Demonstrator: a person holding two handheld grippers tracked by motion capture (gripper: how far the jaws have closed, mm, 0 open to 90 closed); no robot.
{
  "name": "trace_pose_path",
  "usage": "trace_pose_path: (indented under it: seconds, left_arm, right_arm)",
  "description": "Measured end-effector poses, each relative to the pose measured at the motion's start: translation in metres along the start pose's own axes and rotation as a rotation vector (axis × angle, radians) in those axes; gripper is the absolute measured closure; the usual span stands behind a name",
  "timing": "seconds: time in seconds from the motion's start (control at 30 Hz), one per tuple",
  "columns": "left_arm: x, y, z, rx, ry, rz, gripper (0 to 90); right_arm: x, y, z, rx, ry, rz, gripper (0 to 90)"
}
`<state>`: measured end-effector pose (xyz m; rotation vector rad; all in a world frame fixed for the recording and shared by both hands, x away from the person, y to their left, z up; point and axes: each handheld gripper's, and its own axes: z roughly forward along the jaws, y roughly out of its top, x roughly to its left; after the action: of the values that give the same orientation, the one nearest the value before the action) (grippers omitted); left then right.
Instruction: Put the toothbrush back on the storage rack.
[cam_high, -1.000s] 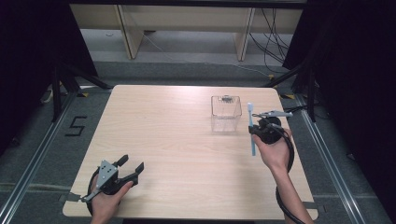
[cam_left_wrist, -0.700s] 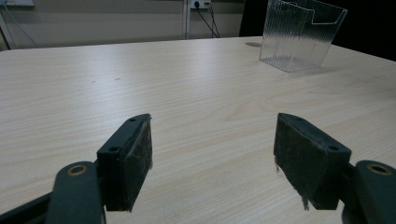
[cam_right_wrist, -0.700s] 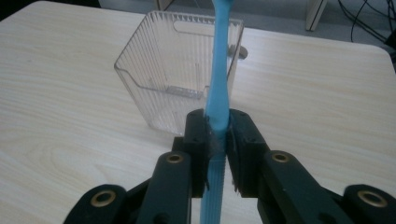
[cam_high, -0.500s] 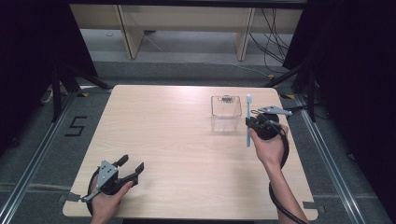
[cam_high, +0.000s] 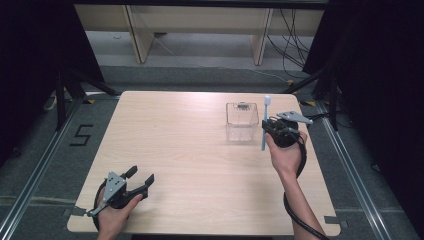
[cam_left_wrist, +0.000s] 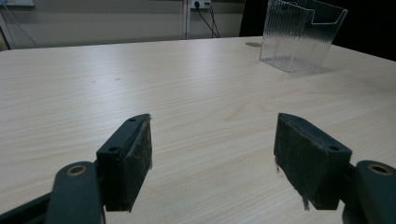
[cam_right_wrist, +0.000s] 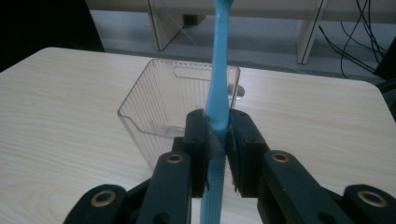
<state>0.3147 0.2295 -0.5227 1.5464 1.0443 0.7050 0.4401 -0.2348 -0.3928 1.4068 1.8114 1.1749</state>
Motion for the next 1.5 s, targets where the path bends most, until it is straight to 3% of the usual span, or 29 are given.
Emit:
trace_pose_path:
  seconds: [0.03, 0.1, 0.13, 0.17, 0.2, 0.37, 0.6, 0.67, 0.7, 0.87, 0.9, 1.0, 1.03, 1.2, 1.23, 1.33, 1.43, 1.5]
  left_arm:
    - [0.000, 0.000, 0.000, 0.000, 0.000, 0.000, 27.4]
    - [0.000, 0.000, 0.000, 0.000, 0.000, 0.000, 27.4]
    - [0.000, 0.000, 0.000, -0.001, 0.000, 0.001, 27.3]
    - [0.000, 0.000, 0.000, -0.001, 0.000, 0.000, 27.3]
    - [0.000, 0.000, 0.000, -0.001, 0.000, 0.000, 27.3]
    - [0.000, 0.000, 0.000, -0.001, 0.000, 0.000, 27.3]
    - [0.000, 0.000, 0.000, -0.001, 0.001, 0.001, 27.2]
    - [0.000, 0.000, 0.000, 0.000, 0.001, -0.001, 27.2]
    - [0.000, 0.000, 0.000, 0.000, 0.001, 0.000, 27.2]
    - [0.000, 0.000, 0.000, -0.002, 0.001, -0.004, 27.2]
    - [0.000, 0.000, 0.000, -0.001, 0.001, -0.004, 27.2]
    - [0.000, 0.000, 0.000, 0.000, 0.002, -0.001, 27.2]
    - [0.000, 0.000, 0.000, -0.001, 0.001, -0.001, 27.2]
    - [0.000, 0.000, 0.000, 0.000, 0.000, 0.003, 27.2]
    - [0.001, -0.001, 0.002, -0.021, -0.010, 0.001, 27.2]
    - [0.000, -0.001, 0.002, -0.021, -0.010, 0.002, 27.2]
    - [0.000, 0.000, 0.002, -0.019, -0.010, 0.004, 27.2]
    - [0.000, -0.001, 0.002, -0.022, -0.014, 0.004, 27.2]
  right_arm:
    - [0.000, 0.001, 0.000, 0.002, -0.012, -0.012, 79.1]
    - [0.003, 0.001, 0.001, -0.005, -0.008, 0.023, 79.1]
    - [0.001, 0.001, 0.001, -0.013, -0.012, -0.004, 79.1]
    - [0.001, 0.001, 0.004, -0.028, 0.000, -0.001, 79.1]
    - [0.000, 0.002, 0.004, -0.035, -0.020, -0.019, 79.1]
    - [0.002, 0.003, 0.004, -0.047, -0.013, 0.024, 79.1]
    - [0.001, 0.006, 0.006, -0.076, -0.020, 0.013, 79.1]
    - [0.003, 0.007, 0.005, -0.074, -0.024, 0.047, 79.1]
    - [0.002, 0.008, 0.006, -0.083, -0.024, 0.022, 79.1]
    - [0.003, 0.008, 0.008, -0.105, -0.025, 0.036, 79.1]
    - [0.002, 0.009, 0.008, -0.115, -0.030, 0.008, 79.1]
    - [0.006, 0.010, 0.007, -0.109, -0.028, 0.053, 79.1]
    - [0.005, 0.011, 0.008, -0.117, -0.025, 0.035, 79.1]
    - [0.005, 0.012, 0.009, -0.126, -0.027, 0.034, 79.1]
    - [0.006, 0.012, 0.009, -0.129, -0.025, 0.047, 79.1]
    - [0.005, 0.013, 0.010, -0.146, -0.034, 0.012, 79.1]
    - [0.007, 0.015, 0.010, -0.148, -0.025, 0.047, 79.1]
    - [0.005, 0.016, 0.010, -0.158, -0.032, 0.016, 79.1]
